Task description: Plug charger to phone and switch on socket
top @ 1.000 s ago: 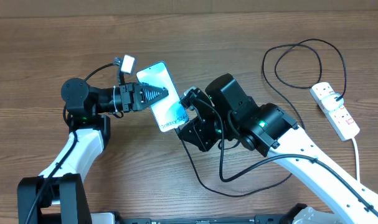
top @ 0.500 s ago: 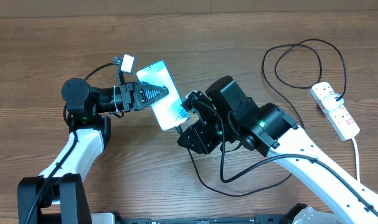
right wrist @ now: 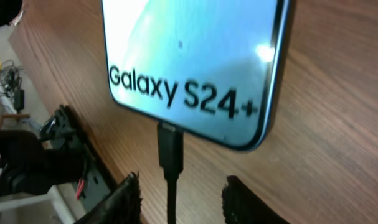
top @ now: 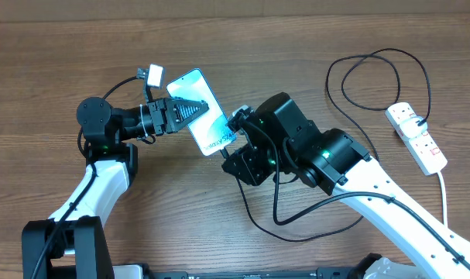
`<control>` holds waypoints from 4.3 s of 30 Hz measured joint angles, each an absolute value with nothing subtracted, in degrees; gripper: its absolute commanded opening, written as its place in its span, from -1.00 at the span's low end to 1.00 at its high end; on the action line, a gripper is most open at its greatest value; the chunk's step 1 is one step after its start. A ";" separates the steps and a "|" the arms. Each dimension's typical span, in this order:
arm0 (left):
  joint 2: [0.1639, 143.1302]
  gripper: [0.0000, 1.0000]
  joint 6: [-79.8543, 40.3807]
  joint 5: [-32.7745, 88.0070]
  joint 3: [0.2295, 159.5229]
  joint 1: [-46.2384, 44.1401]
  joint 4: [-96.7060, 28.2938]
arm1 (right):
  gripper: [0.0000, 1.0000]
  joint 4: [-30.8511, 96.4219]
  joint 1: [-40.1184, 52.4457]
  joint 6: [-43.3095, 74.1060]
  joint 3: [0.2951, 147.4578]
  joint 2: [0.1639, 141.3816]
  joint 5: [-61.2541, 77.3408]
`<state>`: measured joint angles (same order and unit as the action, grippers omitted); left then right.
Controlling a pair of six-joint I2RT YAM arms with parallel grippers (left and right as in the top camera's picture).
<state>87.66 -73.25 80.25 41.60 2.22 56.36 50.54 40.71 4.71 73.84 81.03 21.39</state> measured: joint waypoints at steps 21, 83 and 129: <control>87.66 -0.91 -73.08 79.88 41.60 2.22 53.74 | -0.38 49.30 45.47 6.02 73.03 81.28 17.96; 87.66 -0.91 -67.09 79.57 41.47 -1.04 54.46 | -0.92 51.96 45.89 6.46 74.26 82.02 9.52; 87.66 -0.92 -64.49 66.28 38.63 -10.33 38.98 | 1.00 64.16 46.00 8.16 82.52 80.68 2.66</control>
